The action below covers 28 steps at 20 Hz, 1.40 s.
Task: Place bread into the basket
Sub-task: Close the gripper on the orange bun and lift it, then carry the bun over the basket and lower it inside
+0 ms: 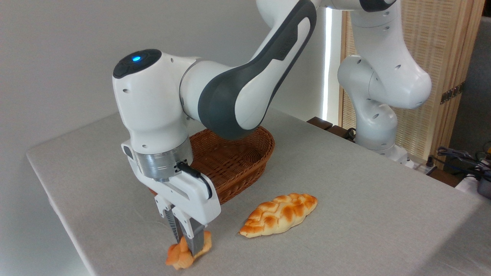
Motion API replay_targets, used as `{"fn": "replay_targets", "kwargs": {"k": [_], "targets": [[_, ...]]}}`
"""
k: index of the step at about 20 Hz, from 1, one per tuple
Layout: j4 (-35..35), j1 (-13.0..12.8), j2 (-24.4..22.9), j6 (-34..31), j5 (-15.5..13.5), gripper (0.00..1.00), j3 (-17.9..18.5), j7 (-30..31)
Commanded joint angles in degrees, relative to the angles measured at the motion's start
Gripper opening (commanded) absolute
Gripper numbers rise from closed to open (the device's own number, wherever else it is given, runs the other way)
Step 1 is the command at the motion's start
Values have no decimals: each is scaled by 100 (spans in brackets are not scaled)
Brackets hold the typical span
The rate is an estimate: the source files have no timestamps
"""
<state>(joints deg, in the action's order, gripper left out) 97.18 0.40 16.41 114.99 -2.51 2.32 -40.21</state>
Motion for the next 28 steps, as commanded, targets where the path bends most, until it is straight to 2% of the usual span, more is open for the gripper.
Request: {"fn": "replay_targets", "kwargs": {"k": [1, 2, 5, 7, 9, 12, 15, 17, 18, 19, 28], "targets": [[-270, 530, -453, -862, -749, 17, -390, -119], [-270, 531, -594, -1038, -899, 17, -399, -128], [-200, 531, -832, -1584, -971, 18, -434, -145], [-174, 531, -946, -1716, -1189, 18, -530, -137], [-95, 531, -938, -1804, -1243, 20, -985, -137], [204, 531, -780, -1437, -1199, 25, -1549, -137], [494, 531, -640, -1041, -1155, 40, -1875, -128], [547, 531, -508, -900, -1155, 78, -1937, -119], [547, 531, -473, -839, -1155, 86, -1937, -110], [547, 531, -472, -829, -1155, 100, -1937, -93], [530, 531, -551, -926, -1147, 100, -1919, -110]]}}
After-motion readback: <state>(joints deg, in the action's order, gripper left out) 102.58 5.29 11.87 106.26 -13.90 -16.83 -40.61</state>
